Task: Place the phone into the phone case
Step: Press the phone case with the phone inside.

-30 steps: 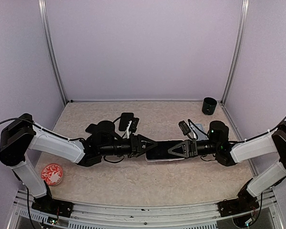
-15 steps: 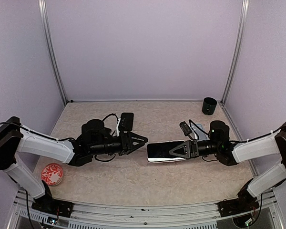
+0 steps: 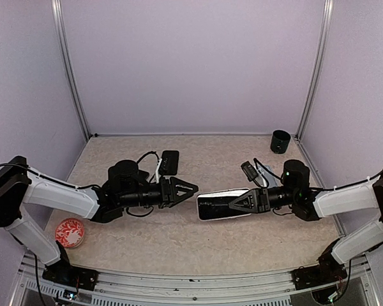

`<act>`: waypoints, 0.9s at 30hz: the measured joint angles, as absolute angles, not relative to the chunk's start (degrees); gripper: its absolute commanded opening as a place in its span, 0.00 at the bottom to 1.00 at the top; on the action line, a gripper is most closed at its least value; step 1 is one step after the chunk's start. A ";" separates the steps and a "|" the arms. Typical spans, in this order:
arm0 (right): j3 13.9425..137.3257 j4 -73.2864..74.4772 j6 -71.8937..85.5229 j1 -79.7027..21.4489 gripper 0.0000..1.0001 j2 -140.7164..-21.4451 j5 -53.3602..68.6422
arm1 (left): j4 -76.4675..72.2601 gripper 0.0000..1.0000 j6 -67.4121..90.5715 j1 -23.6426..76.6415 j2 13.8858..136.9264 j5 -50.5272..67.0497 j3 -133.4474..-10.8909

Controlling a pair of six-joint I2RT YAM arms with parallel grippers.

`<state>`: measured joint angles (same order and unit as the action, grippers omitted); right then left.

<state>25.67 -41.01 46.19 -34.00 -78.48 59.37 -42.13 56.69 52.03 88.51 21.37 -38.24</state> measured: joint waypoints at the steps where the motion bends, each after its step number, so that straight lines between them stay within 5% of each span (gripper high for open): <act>1: 25.67 -41.06 45.98 -34.00 0.09 -78.41 59.81 | -42.52 0.49 56.53 52.03 88.55 22.00 -38.24; 27: 25.67 -41.82 43.22 -34.00 0.09 -77.12 65.67 | -49.87 0.49 55.05 53.47 92.53 31.16 -38.92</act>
<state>25.67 -41.82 43.22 -34.00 -77.12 65.67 -49.87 55.05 53.47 92.53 31.16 -38.92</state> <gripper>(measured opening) 0.100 0.495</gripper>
